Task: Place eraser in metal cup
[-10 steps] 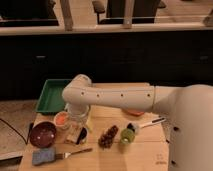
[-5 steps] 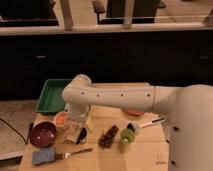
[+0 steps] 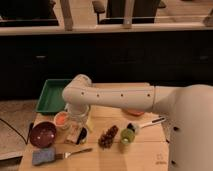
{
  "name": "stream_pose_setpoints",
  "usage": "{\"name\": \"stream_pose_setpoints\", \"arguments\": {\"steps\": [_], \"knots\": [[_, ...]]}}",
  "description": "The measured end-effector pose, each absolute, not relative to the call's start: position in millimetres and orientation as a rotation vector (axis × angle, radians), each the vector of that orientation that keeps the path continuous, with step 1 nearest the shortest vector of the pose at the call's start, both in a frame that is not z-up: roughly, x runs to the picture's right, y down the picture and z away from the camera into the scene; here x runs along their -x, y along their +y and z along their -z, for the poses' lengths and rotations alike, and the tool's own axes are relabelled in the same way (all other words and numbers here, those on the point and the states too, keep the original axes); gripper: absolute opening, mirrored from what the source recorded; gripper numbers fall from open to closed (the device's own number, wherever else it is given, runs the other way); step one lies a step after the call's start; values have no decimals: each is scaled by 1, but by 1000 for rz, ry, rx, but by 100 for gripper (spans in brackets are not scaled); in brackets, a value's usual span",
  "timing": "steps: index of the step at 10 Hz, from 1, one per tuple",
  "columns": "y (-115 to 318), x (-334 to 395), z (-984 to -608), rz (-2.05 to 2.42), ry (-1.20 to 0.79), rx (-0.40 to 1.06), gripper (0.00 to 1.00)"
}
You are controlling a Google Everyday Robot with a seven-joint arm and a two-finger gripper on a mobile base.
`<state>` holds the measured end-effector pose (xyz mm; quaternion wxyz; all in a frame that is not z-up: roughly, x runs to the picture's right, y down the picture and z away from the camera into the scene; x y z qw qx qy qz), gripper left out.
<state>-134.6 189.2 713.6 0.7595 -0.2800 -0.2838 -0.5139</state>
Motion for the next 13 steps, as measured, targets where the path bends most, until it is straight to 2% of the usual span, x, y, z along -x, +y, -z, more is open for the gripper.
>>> {"name": "stream_pose_setpoints", "arguments": {"steps": [13], "knots": [[189, 135, -714, 1119, -618, 610, 80]]}}
